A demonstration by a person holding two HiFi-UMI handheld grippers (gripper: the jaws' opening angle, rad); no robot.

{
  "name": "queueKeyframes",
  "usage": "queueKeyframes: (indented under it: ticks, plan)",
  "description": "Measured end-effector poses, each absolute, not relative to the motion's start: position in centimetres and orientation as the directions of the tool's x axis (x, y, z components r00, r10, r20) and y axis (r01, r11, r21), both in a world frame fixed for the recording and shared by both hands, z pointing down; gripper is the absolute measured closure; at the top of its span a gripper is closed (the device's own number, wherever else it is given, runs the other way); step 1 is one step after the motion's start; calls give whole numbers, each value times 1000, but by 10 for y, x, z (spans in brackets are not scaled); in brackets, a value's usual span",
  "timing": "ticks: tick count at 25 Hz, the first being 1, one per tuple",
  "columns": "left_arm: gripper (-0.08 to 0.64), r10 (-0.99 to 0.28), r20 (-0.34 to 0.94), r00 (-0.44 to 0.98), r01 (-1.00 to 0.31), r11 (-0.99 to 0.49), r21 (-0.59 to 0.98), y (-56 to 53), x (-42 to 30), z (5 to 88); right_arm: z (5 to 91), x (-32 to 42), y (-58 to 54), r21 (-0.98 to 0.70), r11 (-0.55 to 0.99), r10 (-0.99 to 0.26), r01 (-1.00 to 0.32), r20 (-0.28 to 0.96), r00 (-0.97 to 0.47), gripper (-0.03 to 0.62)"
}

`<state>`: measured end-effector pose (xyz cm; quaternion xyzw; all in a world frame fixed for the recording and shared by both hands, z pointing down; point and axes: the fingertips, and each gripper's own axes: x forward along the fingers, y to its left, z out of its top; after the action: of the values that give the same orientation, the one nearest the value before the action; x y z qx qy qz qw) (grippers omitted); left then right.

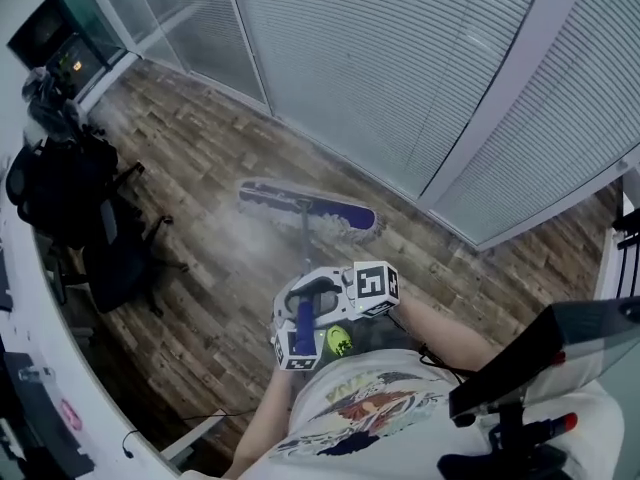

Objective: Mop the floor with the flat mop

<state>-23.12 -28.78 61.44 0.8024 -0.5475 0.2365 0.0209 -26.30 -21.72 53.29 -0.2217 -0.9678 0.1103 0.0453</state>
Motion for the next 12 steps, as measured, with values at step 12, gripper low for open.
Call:
queueKeyframes:
  ticks: [12]
  plan:
    - [449, -849, 415, 329, -868, -444, -222, -476, -253, 601, 514, -284, -408, -231, 888, 406, 399, -16, -914, 344]
